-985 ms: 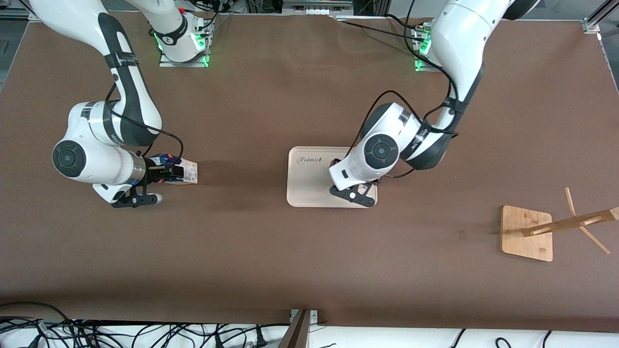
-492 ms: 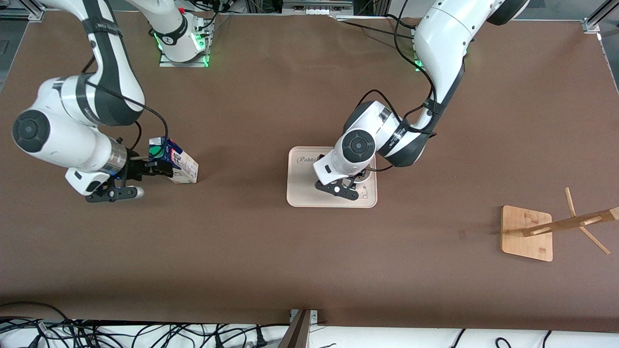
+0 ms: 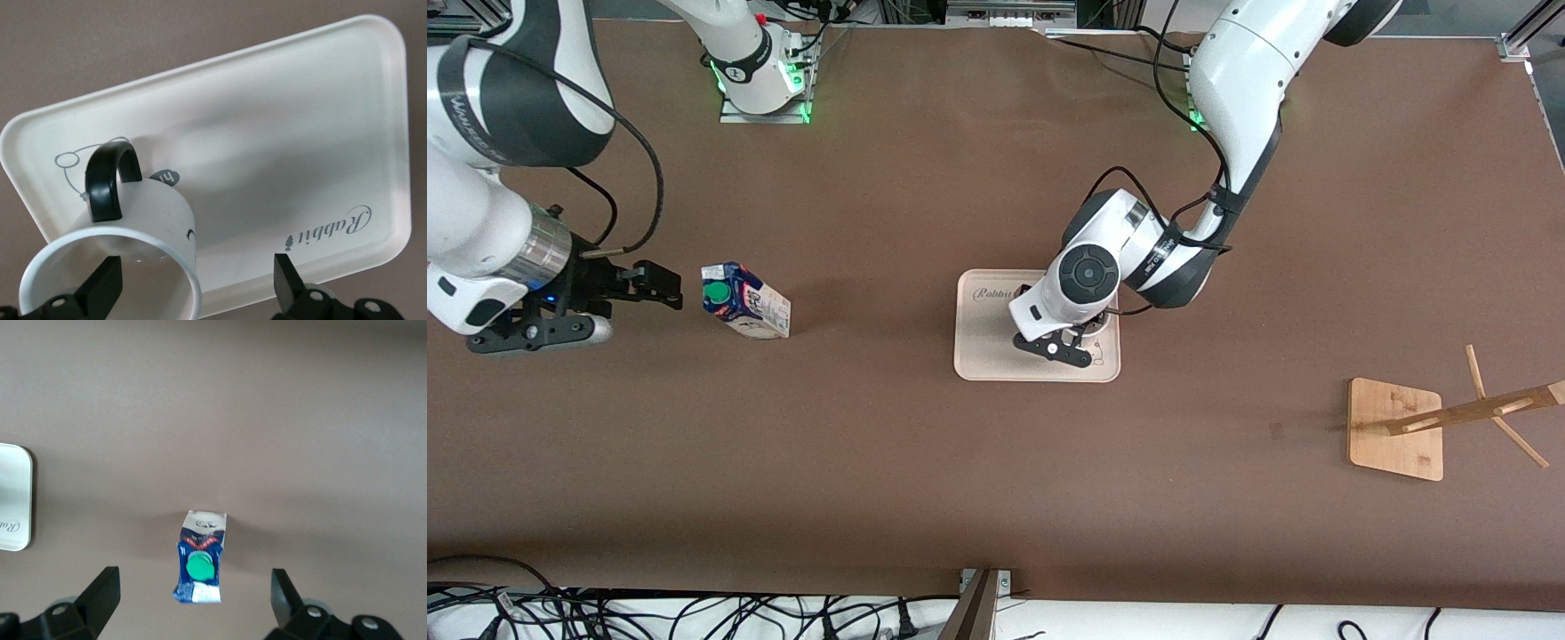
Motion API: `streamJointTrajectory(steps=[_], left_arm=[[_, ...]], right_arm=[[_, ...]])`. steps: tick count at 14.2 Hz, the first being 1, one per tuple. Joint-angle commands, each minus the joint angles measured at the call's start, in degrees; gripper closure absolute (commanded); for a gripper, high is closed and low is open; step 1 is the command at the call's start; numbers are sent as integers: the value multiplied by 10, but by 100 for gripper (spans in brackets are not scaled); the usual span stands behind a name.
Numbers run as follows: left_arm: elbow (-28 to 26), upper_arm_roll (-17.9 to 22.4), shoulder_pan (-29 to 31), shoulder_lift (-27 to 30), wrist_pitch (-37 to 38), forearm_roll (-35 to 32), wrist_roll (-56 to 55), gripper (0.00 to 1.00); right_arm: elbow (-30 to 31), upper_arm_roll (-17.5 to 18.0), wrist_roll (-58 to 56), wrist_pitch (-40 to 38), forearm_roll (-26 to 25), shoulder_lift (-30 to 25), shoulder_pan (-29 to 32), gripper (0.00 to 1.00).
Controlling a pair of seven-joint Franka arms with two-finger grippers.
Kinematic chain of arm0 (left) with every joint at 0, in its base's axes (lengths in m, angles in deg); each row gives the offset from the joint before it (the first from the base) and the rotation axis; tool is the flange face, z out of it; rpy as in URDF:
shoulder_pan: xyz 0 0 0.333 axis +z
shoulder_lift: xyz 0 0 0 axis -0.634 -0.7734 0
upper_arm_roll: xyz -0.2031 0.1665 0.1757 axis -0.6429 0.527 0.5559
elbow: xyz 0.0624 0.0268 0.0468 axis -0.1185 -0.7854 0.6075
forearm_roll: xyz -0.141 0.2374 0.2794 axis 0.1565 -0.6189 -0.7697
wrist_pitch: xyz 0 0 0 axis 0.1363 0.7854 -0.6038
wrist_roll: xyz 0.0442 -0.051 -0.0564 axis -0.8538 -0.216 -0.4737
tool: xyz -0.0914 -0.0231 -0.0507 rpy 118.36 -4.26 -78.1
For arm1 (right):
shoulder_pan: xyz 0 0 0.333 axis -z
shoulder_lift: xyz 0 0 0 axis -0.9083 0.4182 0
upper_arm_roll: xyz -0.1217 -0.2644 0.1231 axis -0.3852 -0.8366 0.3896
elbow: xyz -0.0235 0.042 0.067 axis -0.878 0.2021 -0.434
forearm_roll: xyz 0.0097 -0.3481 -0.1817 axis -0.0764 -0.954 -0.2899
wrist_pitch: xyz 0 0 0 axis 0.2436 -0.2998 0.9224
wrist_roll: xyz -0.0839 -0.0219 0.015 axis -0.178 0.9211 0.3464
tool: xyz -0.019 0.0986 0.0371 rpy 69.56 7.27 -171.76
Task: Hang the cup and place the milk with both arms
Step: 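Open the right gripper and withdraw it from the carton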
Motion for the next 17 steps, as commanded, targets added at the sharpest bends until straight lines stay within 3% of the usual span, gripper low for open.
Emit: streamJointTrajectory(steps=[1,3,4,5,6,7,9,12,17], left_arm=[[-20,0,3,11,3,-13,-8,0],[-20,-1,4,11,2,-13,-20,0],[-20,-3,4,10,2,-13,-30,27],[-20,-5,4,10,1,-13,-38,59],[-20,-6,4,9,1,-13,-47,81],[-20,-6,4,8,2,-13,-55,94],[-20,-6,5,6,3,-14,-61,100],[-20,-6,7,5,7,-13,-62,100],[-11,-7,8,7,7,-10,-64,100]], right_arm=[[-34,-5,6,-33,-7,-11,0,0],[-35,-8,7,-33,-8,-14,0,0],[-33,-9,7,-35,-16,-23,-1,0],[-33,-9,7,-40,-24,-29,0,0],[-30,-10,8,-42,-23,-33,0,0],[-26,-10,9,-55,-23,-38,0,0],[-1,-7,9,-63,-24,-59,-3,0],[116,-10,7,-9,-31,-138,-3,0],[118,-9,3,-18,-37,-144,0,0]])
